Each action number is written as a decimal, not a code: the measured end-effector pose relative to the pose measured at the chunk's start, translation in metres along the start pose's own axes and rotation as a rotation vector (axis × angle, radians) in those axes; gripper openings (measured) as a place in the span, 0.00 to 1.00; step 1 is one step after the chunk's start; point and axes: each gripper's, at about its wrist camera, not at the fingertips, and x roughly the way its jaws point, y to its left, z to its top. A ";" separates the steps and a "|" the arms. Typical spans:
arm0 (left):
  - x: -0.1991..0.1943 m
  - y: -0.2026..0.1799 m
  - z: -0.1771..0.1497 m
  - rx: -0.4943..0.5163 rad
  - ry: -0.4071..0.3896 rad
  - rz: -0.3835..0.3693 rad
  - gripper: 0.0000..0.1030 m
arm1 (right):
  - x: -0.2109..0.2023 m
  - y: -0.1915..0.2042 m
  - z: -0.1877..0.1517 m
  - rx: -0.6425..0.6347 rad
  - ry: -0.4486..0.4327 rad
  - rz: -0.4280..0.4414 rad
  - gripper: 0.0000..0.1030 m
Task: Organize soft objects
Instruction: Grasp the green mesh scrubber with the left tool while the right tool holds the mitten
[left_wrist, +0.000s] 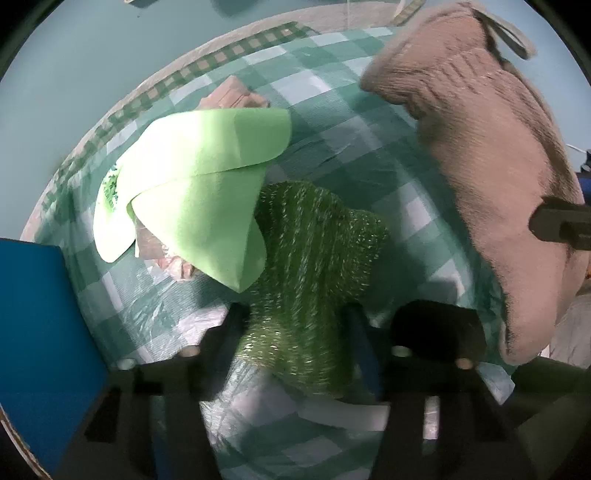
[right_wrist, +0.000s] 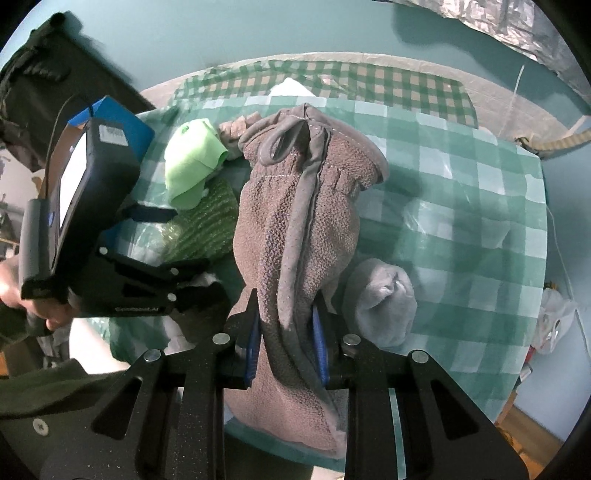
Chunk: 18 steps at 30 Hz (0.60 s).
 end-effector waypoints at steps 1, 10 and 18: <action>-0.001 -0.001 -0.001 0.002 -0.005 -0.005 0.33 | -0.001 0.000 0.001 0.002 -0.002 0.001 0.22; -0.017 -0.007 -0.011 0.009 -0.037 -0.013 0.13 | -0.006 0.001 0.002 0.017 -0.012 0.002 0.22; -0.047 -0.003 -0.027 -0.028 -0.101 -0.017 0.13 | -0.016 0.003 0.003 0.025 -0.032 -0.001 0.22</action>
